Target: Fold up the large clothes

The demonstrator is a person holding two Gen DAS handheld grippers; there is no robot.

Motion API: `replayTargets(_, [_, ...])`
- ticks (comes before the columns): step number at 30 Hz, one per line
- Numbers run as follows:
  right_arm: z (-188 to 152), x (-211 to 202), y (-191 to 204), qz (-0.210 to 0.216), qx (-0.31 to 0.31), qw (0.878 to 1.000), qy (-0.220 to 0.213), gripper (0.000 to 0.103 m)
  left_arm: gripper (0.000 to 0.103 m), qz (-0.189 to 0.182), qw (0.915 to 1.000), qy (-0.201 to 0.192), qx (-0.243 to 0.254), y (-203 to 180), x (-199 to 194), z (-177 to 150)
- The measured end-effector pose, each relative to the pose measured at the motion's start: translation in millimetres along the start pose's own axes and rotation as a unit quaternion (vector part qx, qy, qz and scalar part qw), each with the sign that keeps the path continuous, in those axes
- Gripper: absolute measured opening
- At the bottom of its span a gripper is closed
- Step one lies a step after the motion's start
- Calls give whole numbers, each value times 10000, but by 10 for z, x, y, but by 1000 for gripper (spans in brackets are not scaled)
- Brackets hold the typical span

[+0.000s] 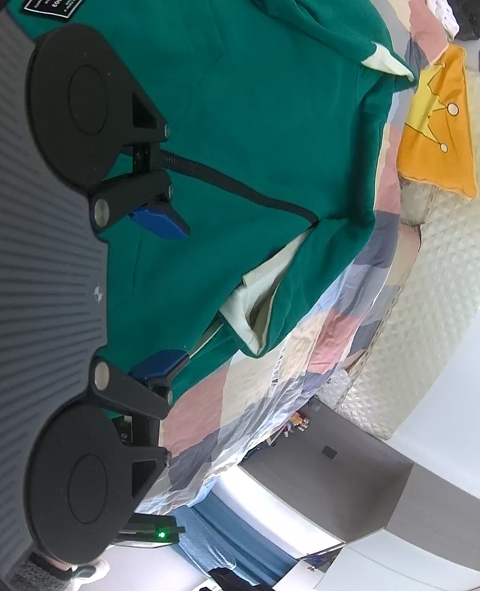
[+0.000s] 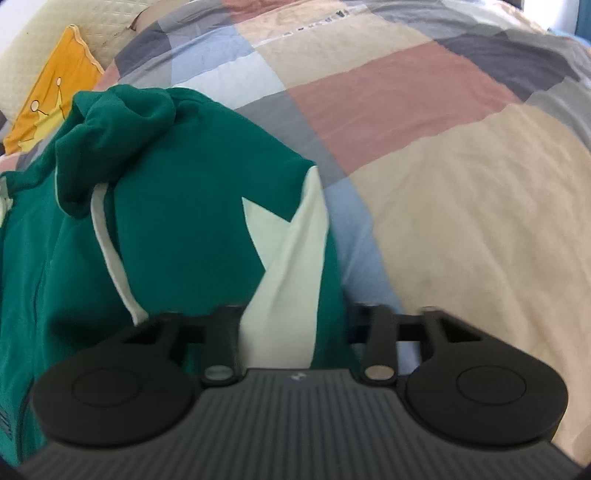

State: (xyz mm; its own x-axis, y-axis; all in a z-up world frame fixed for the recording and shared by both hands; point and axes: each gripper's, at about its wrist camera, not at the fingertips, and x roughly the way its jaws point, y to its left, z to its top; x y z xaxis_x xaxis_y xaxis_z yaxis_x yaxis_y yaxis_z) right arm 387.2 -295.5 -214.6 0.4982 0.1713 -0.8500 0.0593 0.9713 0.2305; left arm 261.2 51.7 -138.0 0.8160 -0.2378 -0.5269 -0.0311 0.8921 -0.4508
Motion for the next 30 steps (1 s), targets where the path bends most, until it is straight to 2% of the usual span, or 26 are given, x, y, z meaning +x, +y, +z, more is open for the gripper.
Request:
replayTargets(2, [5,-56,-18,54,1,10000,-73,18,71,-22,10000,-4,-84,26,-18,-5])
replayTargets(5, [56,-245,16,112,-62,9990,-432,13,71,9,9999,-43,-113,26,-58,-13])
replayTargets(9, [278,-659,-9,269,4,9926,-1184,11,71,10,9998,-136,-133,24,-106,-20])
replayTargets(12, [535,-918,-31,178,-157,9860,-1648,10,71,20,9997,-175,-191,40,-135,-23])
replayTargets(15, [840,-1062,-203,301,319,9817,-1854,10,71,40,9995,-161,-252,56,-132,-31])
replayTargets(23, [1629,-1035,-252,-228,408,9734,-2244,8,71,93,9993,-105,-337,126,-30,30])
replayTargets(27, [2110,-1054,-117,-546,266,9649,-2556,8,71,122,9992,-124,-347,172,25,77])
replayTargets(30, [2542,-1006,59,-813,-93,9577,-2759,8,71,109,9989,-147,-429,225,98,129])
